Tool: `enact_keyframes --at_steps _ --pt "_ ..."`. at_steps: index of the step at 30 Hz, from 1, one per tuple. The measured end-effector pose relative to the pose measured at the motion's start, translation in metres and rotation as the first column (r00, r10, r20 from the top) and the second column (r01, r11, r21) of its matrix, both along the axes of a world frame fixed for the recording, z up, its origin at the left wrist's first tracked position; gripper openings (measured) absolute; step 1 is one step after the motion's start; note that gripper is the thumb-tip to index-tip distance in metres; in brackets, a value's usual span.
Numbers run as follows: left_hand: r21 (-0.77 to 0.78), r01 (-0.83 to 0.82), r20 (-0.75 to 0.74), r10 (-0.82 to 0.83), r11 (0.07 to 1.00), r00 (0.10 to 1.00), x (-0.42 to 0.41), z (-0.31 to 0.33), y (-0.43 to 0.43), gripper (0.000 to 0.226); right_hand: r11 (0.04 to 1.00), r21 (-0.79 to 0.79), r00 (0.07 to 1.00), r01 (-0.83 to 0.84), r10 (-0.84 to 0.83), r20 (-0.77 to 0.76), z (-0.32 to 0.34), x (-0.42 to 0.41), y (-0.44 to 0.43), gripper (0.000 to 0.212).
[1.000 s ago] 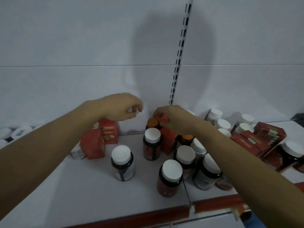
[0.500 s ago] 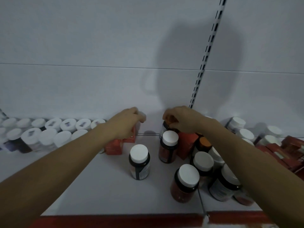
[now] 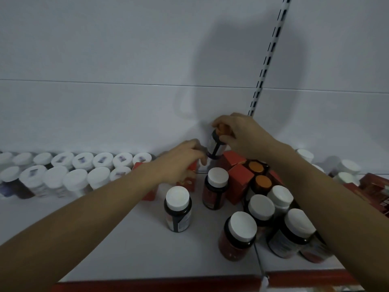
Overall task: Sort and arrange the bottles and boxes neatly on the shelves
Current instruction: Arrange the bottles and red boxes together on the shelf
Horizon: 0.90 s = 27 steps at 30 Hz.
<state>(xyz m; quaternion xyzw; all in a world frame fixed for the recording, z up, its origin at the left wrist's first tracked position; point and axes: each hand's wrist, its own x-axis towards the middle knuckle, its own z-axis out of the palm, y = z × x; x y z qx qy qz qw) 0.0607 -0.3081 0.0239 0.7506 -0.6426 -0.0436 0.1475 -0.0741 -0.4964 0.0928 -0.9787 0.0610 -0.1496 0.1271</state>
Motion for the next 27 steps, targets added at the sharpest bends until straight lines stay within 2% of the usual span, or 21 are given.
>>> enact_keyframes --at_steps 4,7,11,15,19,23,27 --pt "0.002 0.038 0.007 -0.038 0.999 0.999 0.006 0.008 0.005 0.052 1.0 -0.009 1.0 0.001 -0.001 0.022 0.005 0.007 0.006 0.034" --pt "-0.011 0.037 0.063 -0.036 0.999 0.997 0.031 0.02 0.039 0.049 1.0 -0.01 0.999 -0.014 0.014 0.034 0.006 0.016 0.016 0.033" --pt "0.195 0.01 0.111 -0.032 0.981 0.993 0.053 0.027 0.094 0.06 0.995 -0.013 0.989 -0.1 0.101 0.106 0.01 0.037 0.042 0.034" --pt "0.074 0.077 0.222 -0.092 0.994 0.971 0.048 0.019 0.122 0.06 0.979 0.002 0.972 -0.204 0.202 0.124 0.013 0.063 0.074 0.033" --pt "-0.002 0.004 0.063 -0.004 1.0 0.998 0.051 0.043 0.159 0.06 0.959 -0.031 0.957 -0.283 0.28 -0.075 0.0 0.085 0.092 0.029" --pt "-0.059 -0.07 -0.019 0.069 0.996 0.997 0.06 0.082 0.202 0.057 0.921 -0.025 0.874 -0.388 0.359 -0.329 -0.022 0.101 0.117 0.024" --pt "-0.12 -0.212 -0.086 0.202 0.97 0.976 0.078 0.092 0.235 0.056 0.892 0.002 0.829 -0.451 0.42 -0.368 -0.041 0.112 0.142 0.028"
